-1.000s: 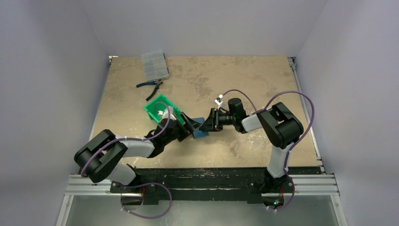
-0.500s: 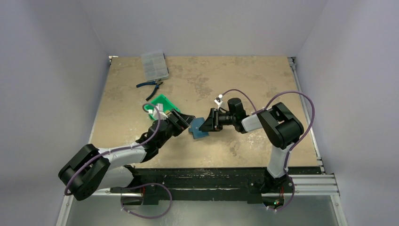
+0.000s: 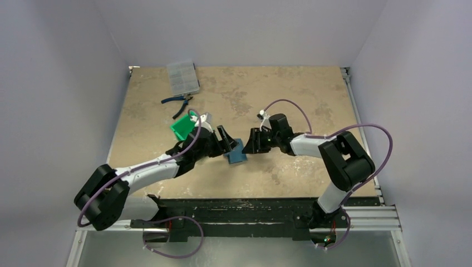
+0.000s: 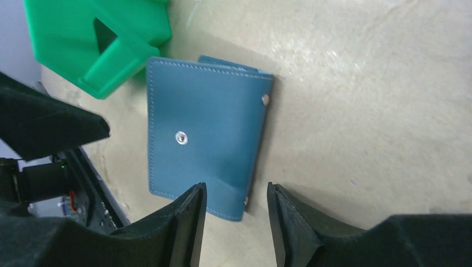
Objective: Put the credit cards into the card holder
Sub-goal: Close the card holder.
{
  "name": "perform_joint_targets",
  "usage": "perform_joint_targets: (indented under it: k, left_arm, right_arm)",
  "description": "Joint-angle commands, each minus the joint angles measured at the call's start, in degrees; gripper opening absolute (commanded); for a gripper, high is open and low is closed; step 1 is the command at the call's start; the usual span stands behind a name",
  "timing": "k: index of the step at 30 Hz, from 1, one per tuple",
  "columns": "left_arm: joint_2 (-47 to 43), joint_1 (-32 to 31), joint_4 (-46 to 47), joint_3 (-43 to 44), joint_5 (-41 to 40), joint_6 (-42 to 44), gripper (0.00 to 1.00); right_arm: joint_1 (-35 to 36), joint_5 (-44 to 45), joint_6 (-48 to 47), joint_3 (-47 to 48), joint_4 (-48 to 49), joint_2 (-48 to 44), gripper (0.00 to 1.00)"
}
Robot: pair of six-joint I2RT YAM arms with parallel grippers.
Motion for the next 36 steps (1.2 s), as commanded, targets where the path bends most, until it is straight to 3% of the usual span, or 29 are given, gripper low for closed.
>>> perform_joint_targets:
  k: [1,12,18,24,28,31,36]
  left_arm:
    - [5.8,0.6,-4.6,5.8,1.5,7.4,0.80]
    - [17.1,1.4,0.7,9.6,3.0,9.4,0.74]
    - [15.1,0.7,1.4,9.4,3.0,10.3,0.87]
    - [13.0,0.7,4.0,9.9,8.0,8.0,0.89]
    - [11.5,1.0,4.3,10.5,11.1,7.3,0.91]
    - [11.4,1.1,6.7,10.9,14.7,5.8,0.87]
    - [13.9,2.0,9.2,11.7,17.9,4.1,0.88]
  right_arm:
    - [0.5,4.9,-3.9,-1.4,-4.5,-4.3,0.53]
    - [0.6,1.7,-2.3,-6.2,-2.3,-9.3,0.53]
    - [0.7,-0.8,-2.0,-7.1,0.4,-11.5,0.53]
    - [0.8,-6.6,3.0,-6.5,6.5,-9.4,0.48]
    - [2.3,-4.4,3.1,-6.7,7.9,-10.0,0.49]
    - [3.4,-0.7,2.0,-7.3,8.1,-11.4,0.54]
    - [5.9,6.3,-0.1,-10.3,13.1,-13.6,0.66]
